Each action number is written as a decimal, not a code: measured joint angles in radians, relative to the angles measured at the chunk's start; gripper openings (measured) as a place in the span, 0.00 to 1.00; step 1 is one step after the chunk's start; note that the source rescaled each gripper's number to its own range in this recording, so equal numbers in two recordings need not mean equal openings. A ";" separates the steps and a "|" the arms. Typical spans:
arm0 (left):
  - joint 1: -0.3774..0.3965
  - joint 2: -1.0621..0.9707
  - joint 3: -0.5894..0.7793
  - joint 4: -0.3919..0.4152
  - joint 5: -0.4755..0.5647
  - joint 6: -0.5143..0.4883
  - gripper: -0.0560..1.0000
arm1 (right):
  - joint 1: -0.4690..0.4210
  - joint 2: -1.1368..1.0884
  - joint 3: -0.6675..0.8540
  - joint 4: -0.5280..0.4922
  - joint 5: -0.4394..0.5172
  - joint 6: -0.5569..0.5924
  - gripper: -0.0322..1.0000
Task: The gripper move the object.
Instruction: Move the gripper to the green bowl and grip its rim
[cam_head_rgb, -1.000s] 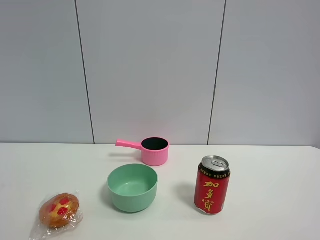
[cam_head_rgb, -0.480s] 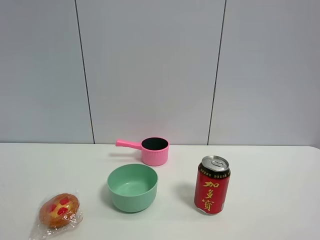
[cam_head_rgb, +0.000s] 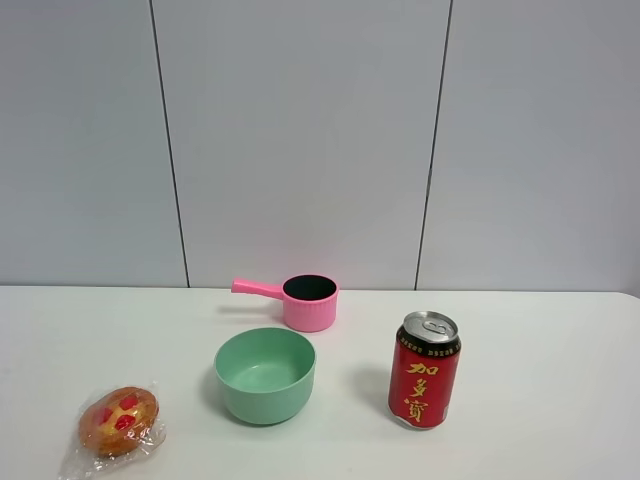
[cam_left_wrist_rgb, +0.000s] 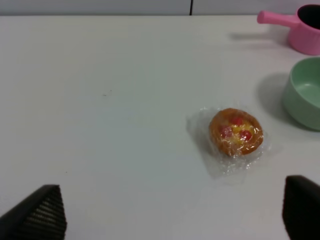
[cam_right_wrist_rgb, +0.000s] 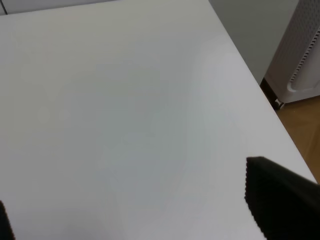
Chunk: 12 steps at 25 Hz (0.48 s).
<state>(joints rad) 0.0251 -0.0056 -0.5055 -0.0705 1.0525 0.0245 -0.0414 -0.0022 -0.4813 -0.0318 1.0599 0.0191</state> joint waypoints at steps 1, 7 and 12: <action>0.000 0.000 0.000 0.000 0.000 0.000 1.00 | 0.000 0.000 -0.005 0.014 -0.006 -0.027 1.00; 0.000 0.000 0.000 0.000 0.000 0.000 1.00 | 0.000 0.056 -0.131 0.221 -0.136 -0.303 1.00; 0.000 0.000 0.000 0.000 0.000 0.000 1.00 | 0.012 0.363 -0.351 0.331 -0.172 -0.480 1.00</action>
<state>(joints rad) 0.0251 -0.0056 -0.5055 -0.0705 1.0525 0.0245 -0.0290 0.3608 -0.8327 0.2987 0.8882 -0.4608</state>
